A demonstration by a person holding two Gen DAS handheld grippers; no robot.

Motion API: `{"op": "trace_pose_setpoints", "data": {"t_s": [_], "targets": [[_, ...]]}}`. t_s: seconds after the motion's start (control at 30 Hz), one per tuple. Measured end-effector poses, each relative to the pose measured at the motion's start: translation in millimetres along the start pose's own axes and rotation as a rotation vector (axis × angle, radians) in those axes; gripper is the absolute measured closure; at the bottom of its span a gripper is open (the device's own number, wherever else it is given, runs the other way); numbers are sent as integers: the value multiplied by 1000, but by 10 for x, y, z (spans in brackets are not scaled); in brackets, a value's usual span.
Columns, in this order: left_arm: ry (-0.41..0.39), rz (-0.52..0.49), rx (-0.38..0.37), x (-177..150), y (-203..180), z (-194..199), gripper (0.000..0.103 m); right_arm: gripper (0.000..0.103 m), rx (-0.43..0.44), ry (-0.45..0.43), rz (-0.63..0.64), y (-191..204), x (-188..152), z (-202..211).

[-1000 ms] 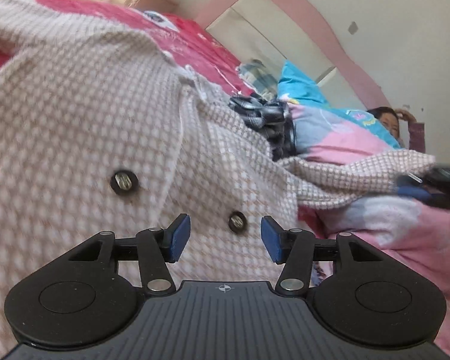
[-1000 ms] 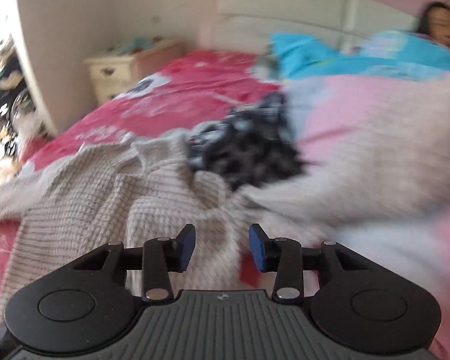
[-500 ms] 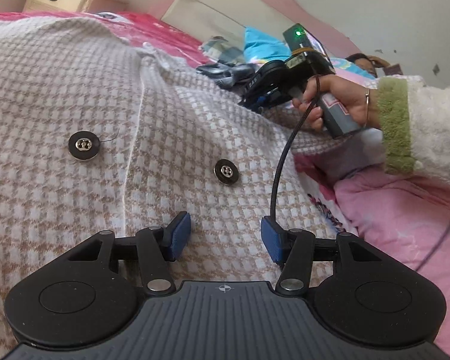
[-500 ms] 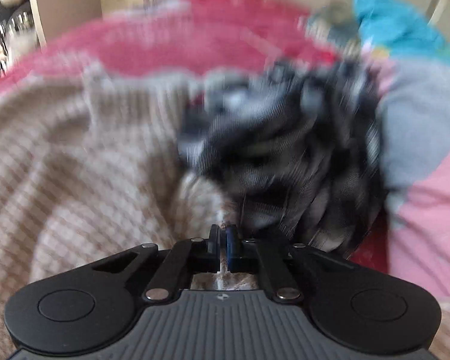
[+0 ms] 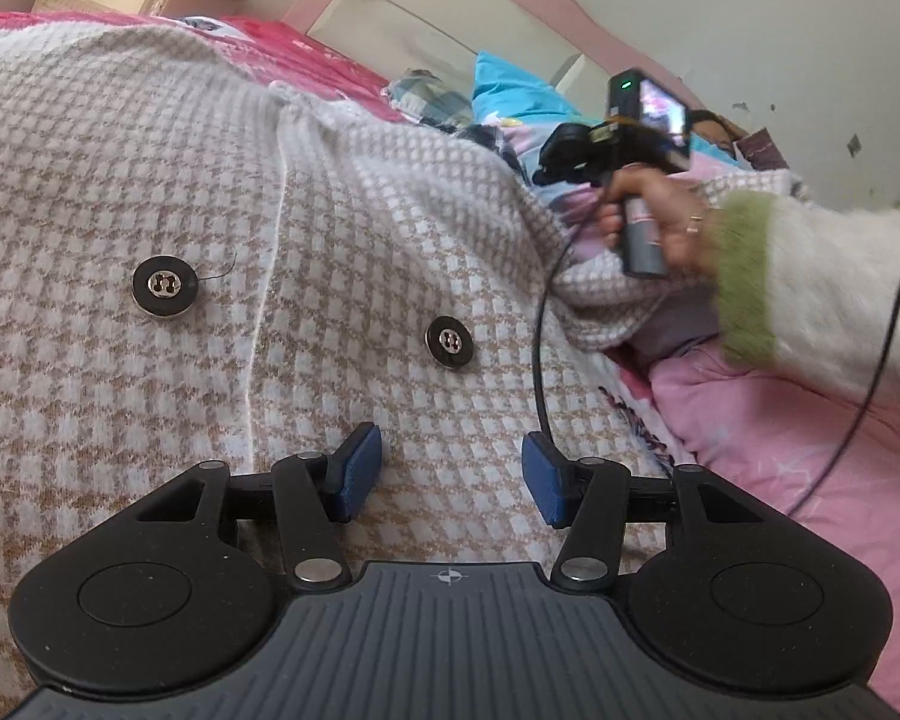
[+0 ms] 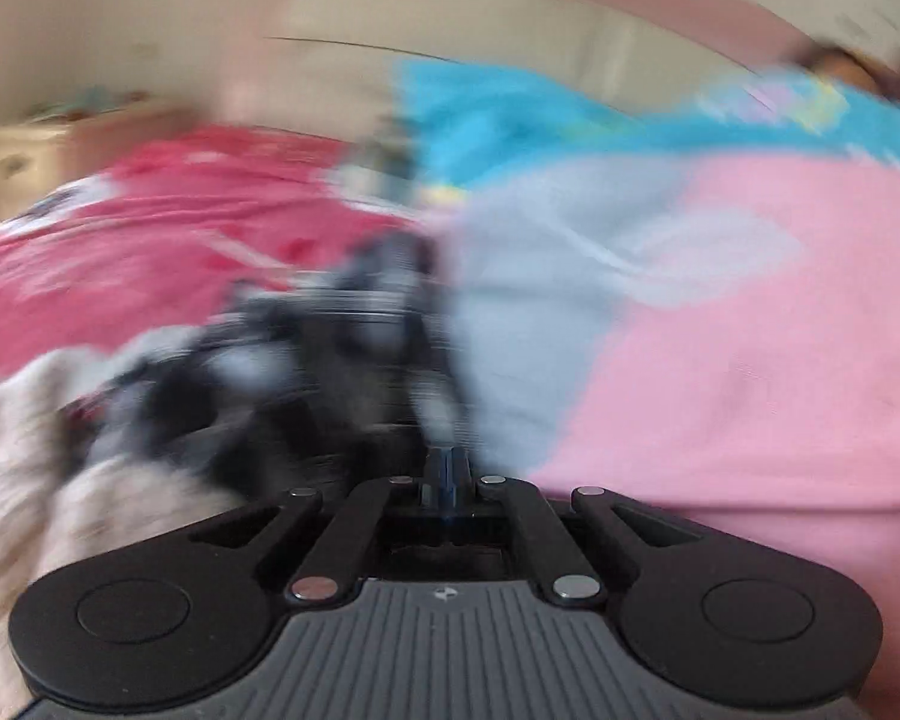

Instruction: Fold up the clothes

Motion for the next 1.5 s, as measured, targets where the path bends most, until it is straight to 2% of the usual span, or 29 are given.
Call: {"op": "trace_pose_setpoints", "data": {"t_s": [0.1,0.17,0.2,0.23,0.33,0.57,0.93,0.97,1.0,1.03,1.07,1.1,1.17,1.3,1.37,1.5], "targets": [[1,-12,6,-1,-11,-2,51,96,130,1,-225,-335,105,424],[3,-16,8,5,-14,-7,51,89,196,-23,-202,-434,109,992],[4,-16,9,9,-13,-12,51,77,225,-37,-181,-479,105,1291],[5,-17,10,11,-9,-17,51,70,221,-50,-117,-501,50,1516],[7,-17,15,18,-14,-20,51,67,144,-82,154,-527,-206,2050],[7,-11,39,23,-39,-2,51,49,-45,-155,783,-577,-778,3308],[12,19,68,33,-53,51,51,48,-78,-47,1120,-288,-994,2823],[11,17,69,29,-53,46,51,49,-81,-37,1148,-261,-1011,2772],[11,16,69,25,-54,42,51,58,-83,-26,1177,-234,-1028,2720],[11,9,70,21,-57,41,51,67,-70,-2,1146,-252,-977,2674],[12,3,71,17,-62,40,51,91,-49,30,1078,-297,-884,2632],[16,-5,74,17,-71,43,51,97,-28,61,1010,-342,-791,2591],[25,-19,85,22,-90,55,51,98,42,57,737,-503,-378,2682],[41,4,101,5,-84,151,51,99,198,53,150,-1117,324,2918],[45,15,111,-13,-83,205,51,99,255,63,-99,-1476,510,2953],[54,44,137,6,-117,297,51,99,372,49,-482,-2101,552,3102]]}}
Point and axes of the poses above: each gripper's, at about its wrist camera, not at the fingertips, and z roughly against the way its jaws point, y to its left, x to its top, the point moved 4 cm from there along -z, roughly the way its jaws point, and after that the axes turned 2 degrees about z, right-handed, at the moved point
